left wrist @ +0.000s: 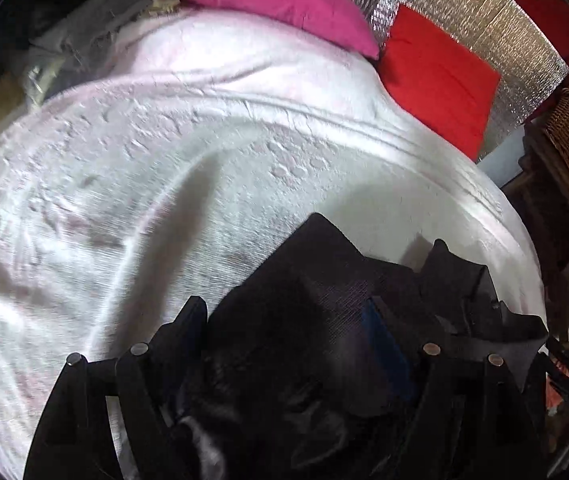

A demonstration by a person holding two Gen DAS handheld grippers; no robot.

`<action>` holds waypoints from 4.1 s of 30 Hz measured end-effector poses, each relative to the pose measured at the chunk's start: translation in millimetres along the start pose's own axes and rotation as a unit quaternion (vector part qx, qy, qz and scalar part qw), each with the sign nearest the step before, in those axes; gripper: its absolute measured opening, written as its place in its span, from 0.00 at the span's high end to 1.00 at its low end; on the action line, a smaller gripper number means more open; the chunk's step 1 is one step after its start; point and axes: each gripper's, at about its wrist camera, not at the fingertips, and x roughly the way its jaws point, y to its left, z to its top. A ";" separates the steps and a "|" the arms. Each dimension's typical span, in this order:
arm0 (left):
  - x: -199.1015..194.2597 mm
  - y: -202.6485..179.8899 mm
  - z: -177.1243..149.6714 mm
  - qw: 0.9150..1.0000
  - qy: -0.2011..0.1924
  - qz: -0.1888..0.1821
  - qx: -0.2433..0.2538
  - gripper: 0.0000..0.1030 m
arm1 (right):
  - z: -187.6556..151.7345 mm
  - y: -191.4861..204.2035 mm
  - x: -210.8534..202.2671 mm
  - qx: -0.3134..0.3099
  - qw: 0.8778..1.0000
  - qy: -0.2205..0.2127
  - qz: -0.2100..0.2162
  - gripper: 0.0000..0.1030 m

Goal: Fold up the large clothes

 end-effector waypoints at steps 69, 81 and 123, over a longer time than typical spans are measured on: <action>-105.3 -18.7 -90.0 0.957 -0.170 0.152 0.178 0.31 | -72.7 36.8 -99.0 -0.070 0.990 -0.116 -0.034 0.28; -133.5 -5.5 -149.4 0.955 -0.187 0.145 0.179 0.31 | -149.6 15.1 -108.0 -0.092 0.992 -0.057 -0.069 0.28; -137.8 -11.0 -149.8 0.953 -0.193 0.135 0.191 0.31 | -146.4 12.1 -69.7 -0.120 0.981 -0.014 -0.149 0.28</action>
